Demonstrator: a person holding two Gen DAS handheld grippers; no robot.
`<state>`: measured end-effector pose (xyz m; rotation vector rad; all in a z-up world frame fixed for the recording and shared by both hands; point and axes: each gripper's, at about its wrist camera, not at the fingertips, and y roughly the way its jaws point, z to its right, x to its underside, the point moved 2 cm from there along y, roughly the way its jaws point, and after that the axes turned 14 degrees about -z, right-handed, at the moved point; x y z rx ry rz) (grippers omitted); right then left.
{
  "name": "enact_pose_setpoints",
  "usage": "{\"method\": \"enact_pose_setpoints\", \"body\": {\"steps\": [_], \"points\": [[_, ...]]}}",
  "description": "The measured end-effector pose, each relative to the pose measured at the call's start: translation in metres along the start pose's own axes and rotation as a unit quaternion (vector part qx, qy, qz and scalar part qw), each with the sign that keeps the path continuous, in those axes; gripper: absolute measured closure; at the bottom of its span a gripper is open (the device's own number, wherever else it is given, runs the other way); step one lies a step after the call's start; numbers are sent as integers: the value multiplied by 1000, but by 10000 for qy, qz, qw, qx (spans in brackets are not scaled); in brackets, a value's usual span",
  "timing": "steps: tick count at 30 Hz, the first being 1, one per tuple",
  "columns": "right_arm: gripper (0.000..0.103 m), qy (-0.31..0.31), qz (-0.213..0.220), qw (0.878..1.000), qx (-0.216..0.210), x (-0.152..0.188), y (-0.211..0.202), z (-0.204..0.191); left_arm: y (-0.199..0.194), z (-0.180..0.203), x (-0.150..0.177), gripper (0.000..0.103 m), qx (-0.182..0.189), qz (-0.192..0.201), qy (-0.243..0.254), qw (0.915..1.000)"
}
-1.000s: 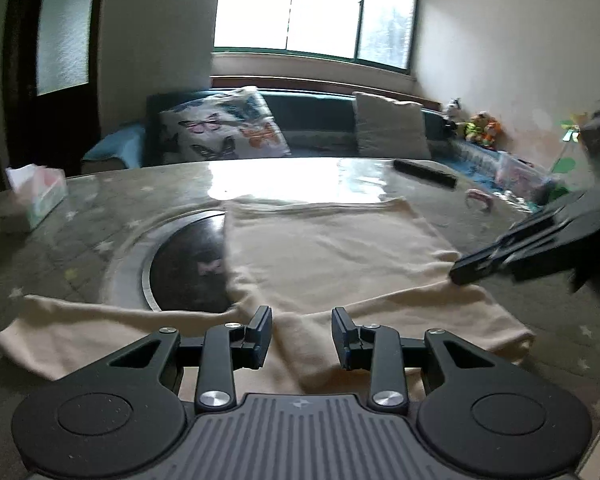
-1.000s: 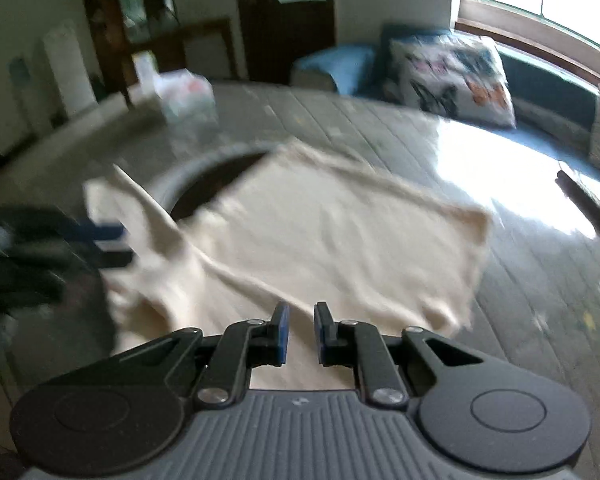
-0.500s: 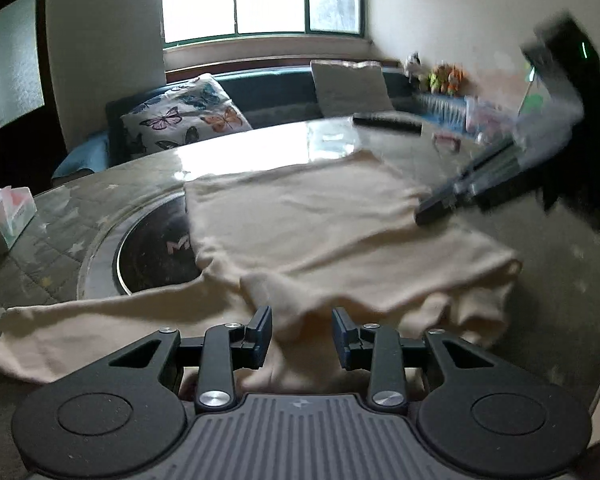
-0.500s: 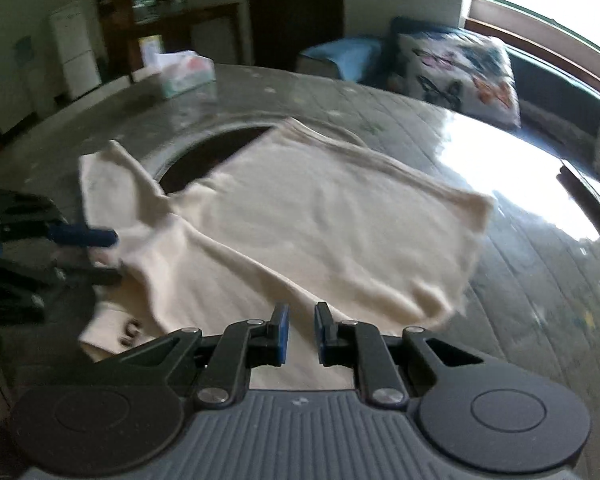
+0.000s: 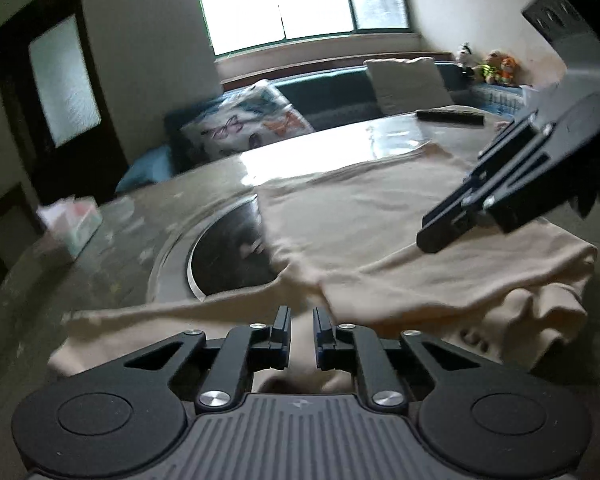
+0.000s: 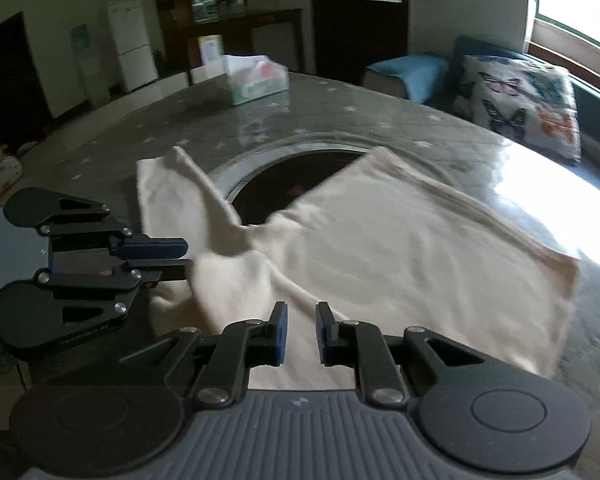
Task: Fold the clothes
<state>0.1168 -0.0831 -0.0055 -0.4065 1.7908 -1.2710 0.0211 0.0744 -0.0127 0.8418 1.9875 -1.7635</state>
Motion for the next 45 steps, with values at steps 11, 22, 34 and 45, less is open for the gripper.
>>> {"method": "enact_pose_setpoints", "body": {"steps": [11,22,34,45], "points": [[83,-595,-277,9976,-239,-9,39,-35,11,-122,3,67,-801,-362,-2381,9673],[81,-567,-154,9980,-235,-6,24,-35,32,-178,14,66,-1178,-663,-3342,9328],[81,-161,191,9996,92,14,-16,-13,-10,-154,-14,98,-805,79,-2973,9513],[81,869,420,9935,608,63,-54,41,-68,-8,-90,98,922,1134,-1197,9820]]}}
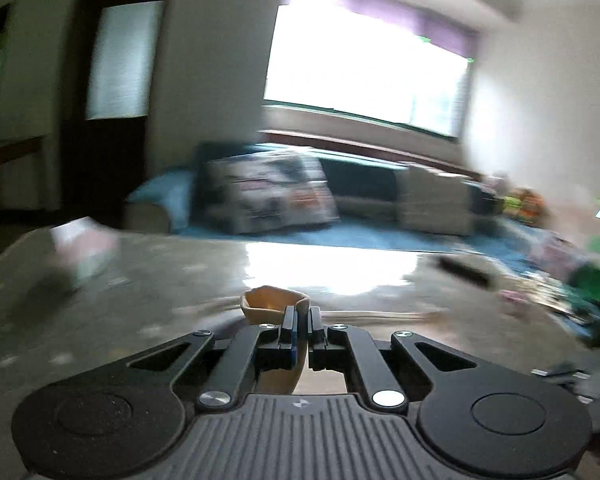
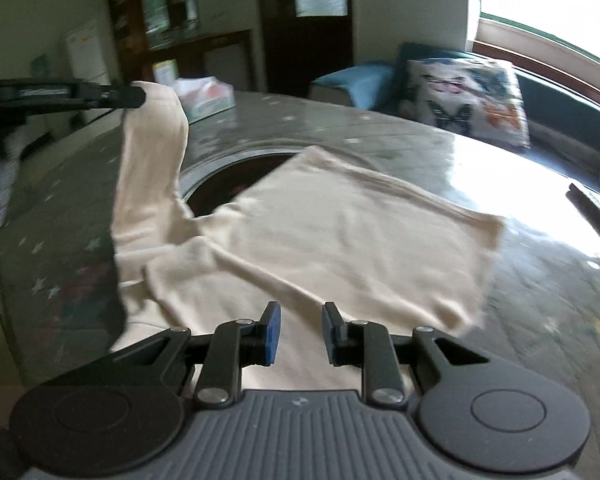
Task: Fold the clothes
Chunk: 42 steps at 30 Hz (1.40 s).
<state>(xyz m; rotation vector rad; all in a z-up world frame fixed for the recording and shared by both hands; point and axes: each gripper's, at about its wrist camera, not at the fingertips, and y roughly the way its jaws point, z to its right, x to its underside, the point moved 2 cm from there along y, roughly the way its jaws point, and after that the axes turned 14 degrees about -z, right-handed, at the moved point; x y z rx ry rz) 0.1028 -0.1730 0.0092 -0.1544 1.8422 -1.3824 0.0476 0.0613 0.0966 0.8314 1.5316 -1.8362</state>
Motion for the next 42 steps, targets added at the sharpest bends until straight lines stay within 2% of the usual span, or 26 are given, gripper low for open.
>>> {"method": "enact_pose_setpoints", "body": {"steps": [4,10,18,22,25,29,34,35,36,38,42], "points": [[81,405,77,9990,194,15,-11,24,11,52,0,98,637,-63,523,9966],[81,843,98,9957,363,38,-21,49,44,108,21,98,1358,-510,1017,9842],[81,1048,155,9937,364,45,-24,57,75,131,53,92,1622,-1248,1276,9705],[81,957,220,9948,276,37,-22,50,68,112,56,78,1484,-1239,1331,9721],[81,857,211,9960,156,31,-17,42,69,80,50,78,1137,-1130,1194,9798],[81,685,26,9976,31,27,-2,32,78,37,49,79,540,-1213,915,9869],[81,721,-196,9972,-31,27,17,30,86,3,58,79,189,-1414,785,9866],[85,707,-203,9973,-9,27,19,29,89,-1,61,79,176,-1452,784,9861],[93,679,-171,9975,31,25,18,28,91,-3,62,79,152,-1482,794,9856],[96,612,-87,9980,117,21,14,26,96,-6,65,79,90,-1521,836,9848],[96,509,135,9983,252,11,4,23,99,-10,67,80,-21,-1514,848,9848]]}}
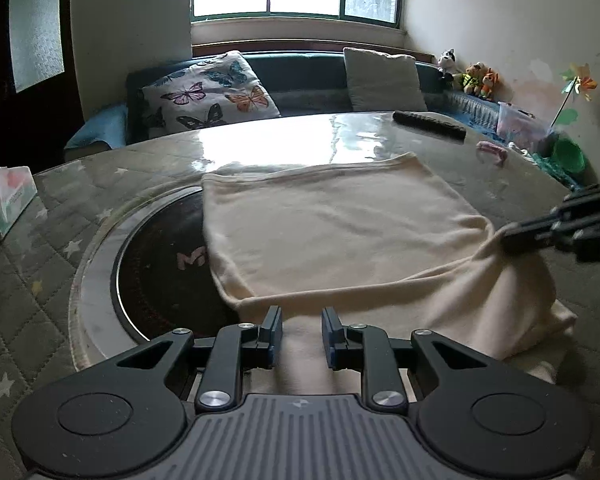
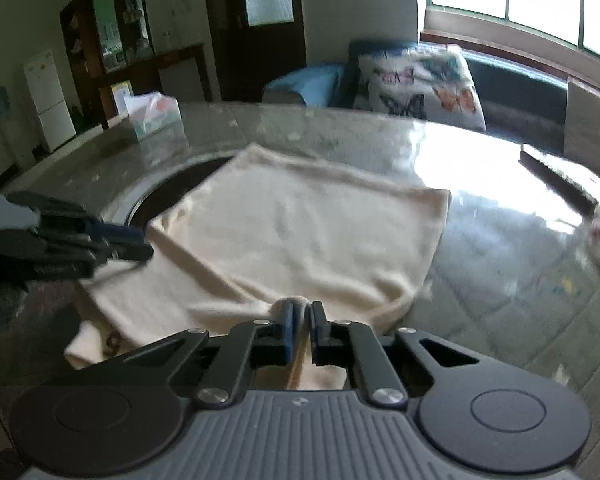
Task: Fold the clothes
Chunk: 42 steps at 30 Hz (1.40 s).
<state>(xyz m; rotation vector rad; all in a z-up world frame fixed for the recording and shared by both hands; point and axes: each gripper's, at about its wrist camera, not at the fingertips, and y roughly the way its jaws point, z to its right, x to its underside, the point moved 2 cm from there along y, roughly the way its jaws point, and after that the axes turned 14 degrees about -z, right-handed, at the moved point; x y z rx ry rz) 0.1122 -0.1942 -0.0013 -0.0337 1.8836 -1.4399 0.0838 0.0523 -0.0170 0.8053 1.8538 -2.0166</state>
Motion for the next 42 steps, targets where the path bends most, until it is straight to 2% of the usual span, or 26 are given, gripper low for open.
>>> {"method": "enact_pose_setpoints", "body": {"steps": [6,9,12,15,18,22,27,31,35,39,42], "points": [[92,239,-290,9992,160,5,16,13,5,-9,1,81,-151,-43,0,9999],[88,171,-109,9995,248,5,5,9,-4,-7,0,81,-156,61,27,9999],[88,-125,84,9998,131,0,-4,-3,-13,2,-5,81,-92,200,186,9996],[89,-401,88,9991,-78,-7,2,-18,-11,15,-11,81,45,238,383,9990],[89,-557,-46,9979,-340,-14,20,-32,0,29,-14,81,166,184,594,9979],[89,-665,-230,9968,-390,-18,41,-41,21,34,-18,81,144,5,616,9980],[88,-635,-327,9970,-304,-9,31,-32,24,24,-18,81,42,-29,545,9985],[88,-638,-515,9963,-250,11,16,-21,6,19,-7,80,-58,-34,768,9970],[88,-814,-563,9949,-190,32,4,-20,-22,18,12,80,-133,2,1220,9924],[88,-868,-504,9945,-282,36,-12,-22,-48,21,36,78,-174,-50,1842,9827],[87,-975,-495,9934,-343,35,-18,-22,-59,24,55,65,-145,-117,2245,9743]]}}
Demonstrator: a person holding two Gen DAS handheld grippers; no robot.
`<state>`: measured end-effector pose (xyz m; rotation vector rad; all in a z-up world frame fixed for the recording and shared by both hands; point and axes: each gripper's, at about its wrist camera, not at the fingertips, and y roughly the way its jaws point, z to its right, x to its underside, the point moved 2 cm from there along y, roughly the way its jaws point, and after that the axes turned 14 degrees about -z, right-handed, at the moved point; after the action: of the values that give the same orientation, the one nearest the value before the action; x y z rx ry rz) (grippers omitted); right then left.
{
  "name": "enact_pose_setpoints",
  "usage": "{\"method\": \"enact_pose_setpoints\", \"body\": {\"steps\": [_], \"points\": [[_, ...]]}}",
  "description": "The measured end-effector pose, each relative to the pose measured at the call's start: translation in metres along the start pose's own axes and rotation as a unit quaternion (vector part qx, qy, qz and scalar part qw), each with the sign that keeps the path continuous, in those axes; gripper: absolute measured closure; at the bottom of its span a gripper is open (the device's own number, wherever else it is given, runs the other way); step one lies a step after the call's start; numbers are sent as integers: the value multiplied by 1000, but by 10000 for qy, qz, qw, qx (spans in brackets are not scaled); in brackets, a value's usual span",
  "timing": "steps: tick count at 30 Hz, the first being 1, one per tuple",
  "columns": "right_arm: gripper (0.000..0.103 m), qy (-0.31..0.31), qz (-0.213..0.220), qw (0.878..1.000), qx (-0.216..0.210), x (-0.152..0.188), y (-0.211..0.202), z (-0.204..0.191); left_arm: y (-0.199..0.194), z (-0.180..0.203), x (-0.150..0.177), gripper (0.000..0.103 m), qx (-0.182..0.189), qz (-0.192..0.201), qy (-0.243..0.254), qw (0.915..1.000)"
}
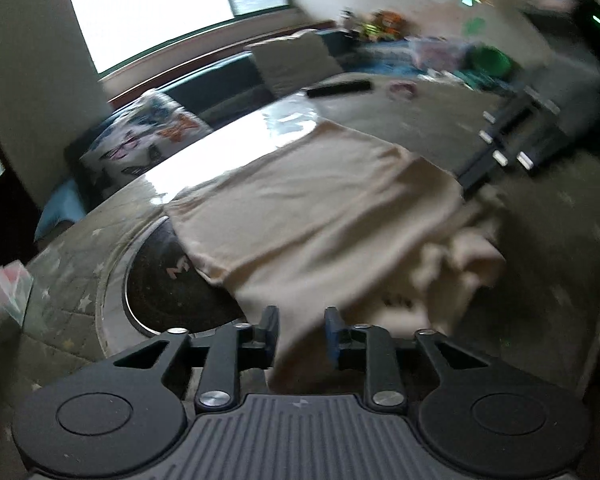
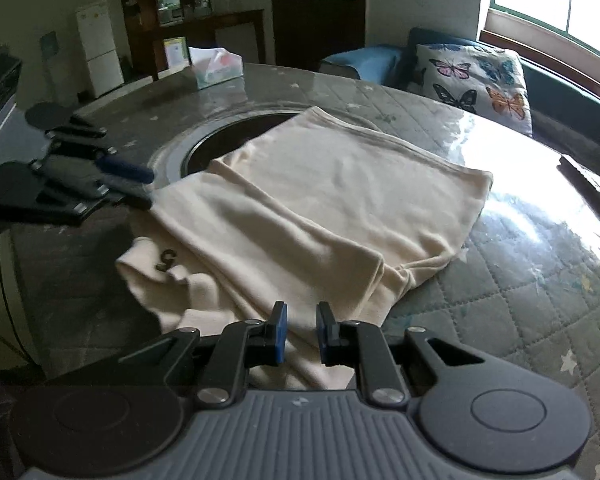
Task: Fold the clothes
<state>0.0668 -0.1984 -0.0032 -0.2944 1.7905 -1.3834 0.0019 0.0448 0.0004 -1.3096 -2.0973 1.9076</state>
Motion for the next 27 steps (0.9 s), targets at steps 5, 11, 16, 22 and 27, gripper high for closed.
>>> {"method": "enact_pose_setpoints", "body": {"steps": [5,11,16,22,27], "points": [[70,-289,-74,9995,57,3,-2,-8,9,22,10,62,-9,-58,523,9986],[56,-727,-104,9973,77,5,-5,-22,24,36,4,66,-113,206,888,9958],[43,-1145,-142,9933,60,8,-3,-34,26,22,-12,91,-3,398,520,9979],[38,-1560,-18,9873,291,5,9,-42,33,-9,-43,93,270,491,-216,9982],[51,-1490,9,9882,356,0,23,-34,48,-24,-57,93,475,345,-605,9964]]}}
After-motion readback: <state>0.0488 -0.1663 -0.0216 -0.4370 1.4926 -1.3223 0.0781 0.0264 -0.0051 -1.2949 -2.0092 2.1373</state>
